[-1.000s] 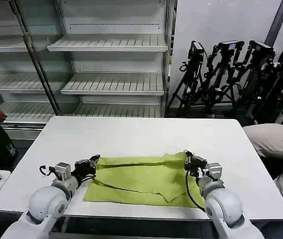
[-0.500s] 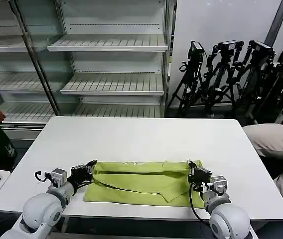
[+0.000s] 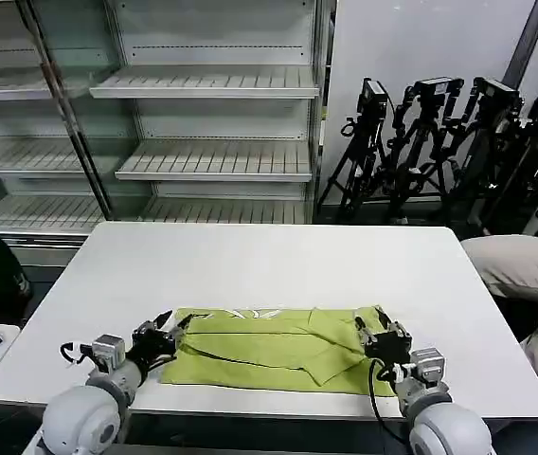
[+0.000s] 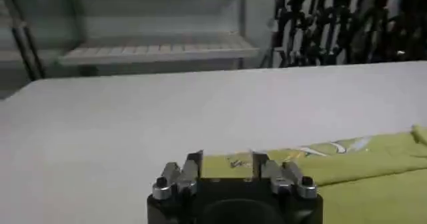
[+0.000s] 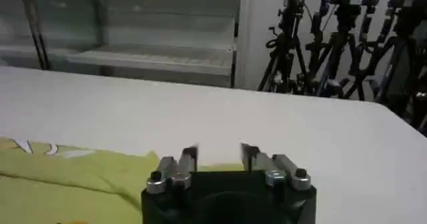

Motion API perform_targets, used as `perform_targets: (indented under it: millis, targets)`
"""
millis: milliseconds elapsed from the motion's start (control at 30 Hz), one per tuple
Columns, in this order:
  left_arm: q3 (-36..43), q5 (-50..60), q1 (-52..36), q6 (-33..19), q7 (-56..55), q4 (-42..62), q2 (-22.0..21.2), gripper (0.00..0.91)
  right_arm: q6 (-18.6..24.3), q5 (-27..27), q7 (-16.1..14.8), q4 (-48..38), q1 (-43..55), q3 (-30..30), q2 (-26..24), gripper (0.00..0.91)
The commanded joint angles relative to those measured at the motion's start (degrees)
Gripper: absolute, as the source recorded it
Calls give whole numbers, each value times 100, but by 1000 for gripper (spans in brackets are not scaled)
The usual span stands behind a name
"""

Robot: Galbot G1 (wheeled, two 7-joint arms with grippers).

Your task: Fold and organize the clothes.

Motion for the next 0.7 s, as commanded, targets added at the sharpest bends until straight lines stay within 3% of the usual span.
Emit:
perform_targets:
  millis: [33,133,167,200,267,700]
  targets:
    - [331,-262,118,2,-1445,54,-199,907,64,-85,-72,116,-260,104,11,907]
    - [508,-277,-40,2,-1756,257,-238,907,72,-91,-70,95,-238,95,8,907]
    - [573,-279,-113,1,-1816,291,-259,796,74,-94,-67,88,-232,90,16,907]
    - [638,-279,-123,3,-1851,286,-269,272,74,-96,-66,89,-231,88,18,907]
    - [732,-278,-127,3,-1848,222,-271,10,76,-99,-68,95,-226,79,29,907]
    - [1077,-240,-167,-3,-1836,229,-353,10,76,-182,-48,73,-244,53,92,907]
